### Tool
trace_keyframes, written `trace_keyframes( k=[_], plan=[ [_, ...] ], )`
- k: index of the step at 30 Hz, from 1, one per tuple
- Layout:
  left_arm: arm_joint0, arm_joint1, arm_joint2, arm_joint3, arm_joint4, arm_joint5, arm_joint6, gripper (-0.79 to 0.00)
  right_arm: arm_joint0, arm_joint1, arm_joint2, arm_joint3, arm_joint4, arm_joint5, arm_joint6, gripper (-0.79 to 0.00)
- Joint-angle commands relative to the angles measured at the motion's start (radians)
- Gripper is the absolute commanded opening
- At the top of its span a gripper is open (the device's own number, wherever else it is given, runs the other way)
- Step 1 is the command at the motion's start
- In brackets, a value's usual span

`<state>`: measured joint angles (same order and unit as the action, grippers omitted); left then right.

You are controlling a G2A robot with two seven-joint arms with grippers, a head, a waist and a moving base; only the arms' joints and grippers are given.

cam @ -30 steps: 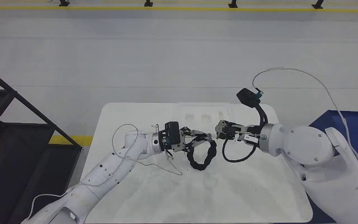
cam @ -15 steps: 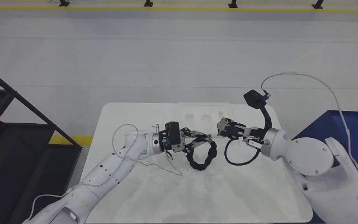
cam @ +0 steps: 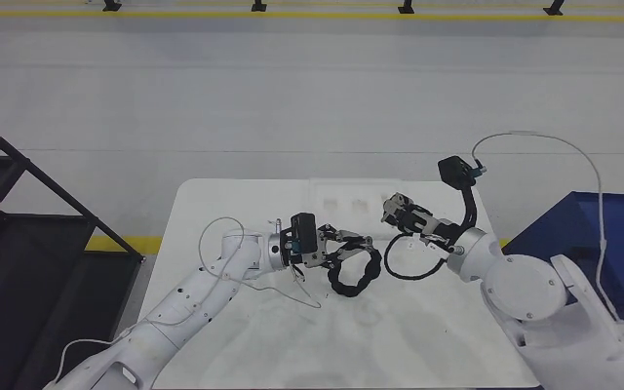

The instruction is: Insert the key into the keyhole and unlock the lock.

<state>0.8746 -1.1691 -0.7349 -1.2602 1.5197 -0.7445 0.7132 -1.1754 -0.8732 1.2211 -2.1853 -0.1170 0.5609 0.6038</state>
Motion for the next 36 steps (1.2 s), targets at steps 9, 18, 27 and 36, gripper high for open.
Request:
trace_keyframes(
  k=[9, 18, 27, 36],
  plan=[
    [0.018, -0.002, -0.001, -0.047, -0.020, -0.001, -0.075, -0.785, -0.018, -0.004, -0.007, 0.012, 0.007, -0.035, -0.016, -0.785],
    [0.025, -0.010, -0.016, -0.059, -0.070, -0.004, -0.133, -0.785, -0.012, -0.014, -0.044, 0.024, -0.041, -0.032, -0.020, -0.785],
    [0.030, -0.014, -0.035, -0.050, -0.102, -0.019, -0.134, -0.785, 0.001, -0.024, -0.069, 0.031, -0.074, -0.031, -0.003, -0.785],
    [0.035, -0.019, -0.053, -0.036, -0.124, -0.023, -0.133, -0.785, 0.009, -0.032, -0.074, 0.039, -0.086, -0.030, 0.010, -0.785]
  ],
)
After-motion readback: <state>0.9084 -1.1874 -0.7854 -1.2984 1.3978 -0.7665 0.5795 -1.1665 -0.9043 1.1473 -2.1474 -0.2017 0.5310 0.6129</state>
